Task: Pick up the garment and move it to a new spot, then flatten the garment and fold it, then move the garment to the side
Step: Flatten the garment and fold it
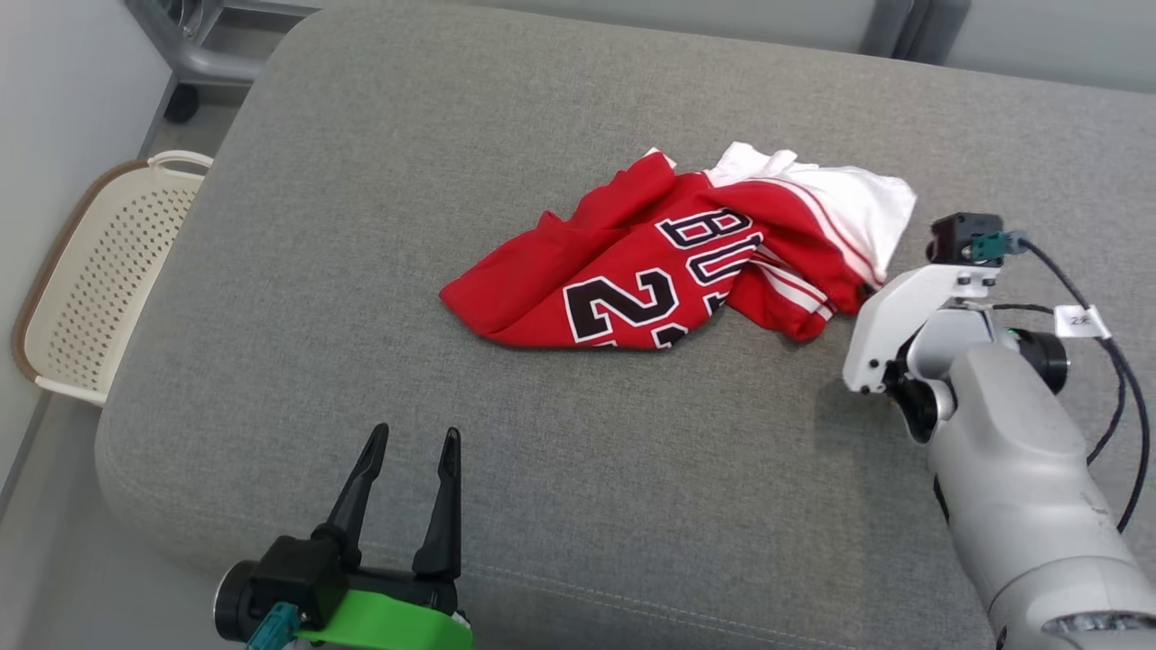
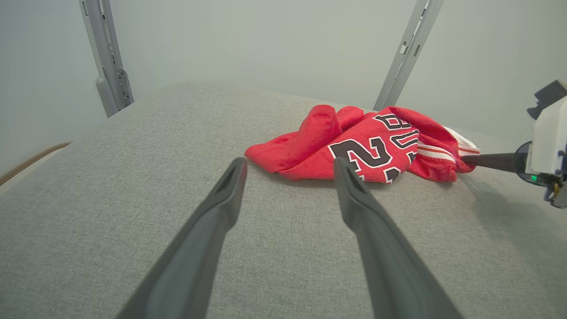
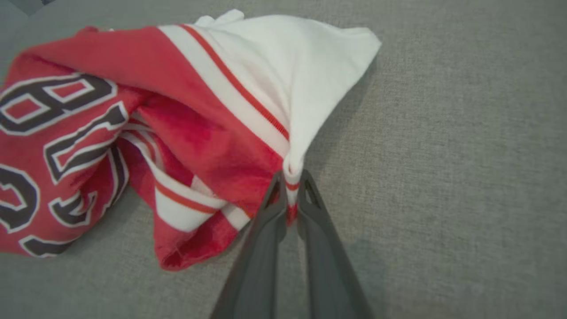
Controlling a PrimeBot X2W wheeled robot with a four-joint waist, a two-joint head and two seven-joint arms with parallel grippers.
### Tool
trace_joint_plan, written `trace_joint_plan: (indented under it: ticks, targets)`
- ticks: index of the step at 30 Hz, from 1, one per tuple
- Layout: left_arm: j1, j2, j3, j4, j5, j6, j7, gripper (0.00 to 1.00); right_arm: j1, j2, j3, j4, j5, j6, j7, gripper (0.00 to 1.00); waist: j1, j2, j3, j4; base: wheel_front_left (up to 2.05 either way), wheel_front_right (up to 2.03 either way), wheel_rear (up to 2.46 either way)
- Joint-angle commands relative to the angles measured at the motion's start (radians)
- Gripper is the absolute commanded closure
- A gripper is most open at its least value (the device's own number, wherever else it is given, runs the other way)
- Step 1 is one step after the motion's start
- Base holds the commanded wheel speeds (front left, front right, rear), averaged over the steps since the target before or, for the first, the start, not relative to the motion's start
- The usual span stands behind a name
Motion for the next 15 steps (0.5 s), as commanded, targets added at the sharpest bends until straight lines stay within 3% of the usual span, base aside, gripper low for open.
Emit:
trace_joint_plan:
  ticks: [1,7,10,14,15]
  targets:
    - [0.009,0.002,0.008,0.001,-0.007,0.003,0.0,0.0,0.038,0.006,0.053,-0.026,0.045,-0.002,0.024,1.0,0.0,0.0,-0.029,-0.028,0.0,0.0,0.0]
    - [0.028,0.002,0.025,0.0,-0.002,0.01,0.0,0.0,0.198,-0.083,0.156,-0.206,0.136,-0.002,0.119,1.0,0.0,0.0,-0.061,-0.07,0.0,0.0,0.0]
    - [0.036,0.002,0.036,0.002,0.0,0.013,0.0,0.0,0.354,-0.141,0.129,-0.383,0.166,-0.002,0.207,1.0,0.0,0.0,-0.075,-0.096,0.0,0.0,0.0]
    - [0.041,0.002,0.047,0.0,0.002,0.01,0.0,0.0,0.506,-0.138,0.082,-0.584,0.162,-0.002,0.305,1.0,0.0,0.0,-0.08,-0.123,0.0,0.0,0.0]
    - [0.041,0.002,0.047,0.0,0.002,0.01,0.0,0.0,0.506,-0.138,0.082,-0.584,0.162,-0.002,0.305,1.0,0.0,0.0,-0.08,-0.123,0.0,0.0,0.0]
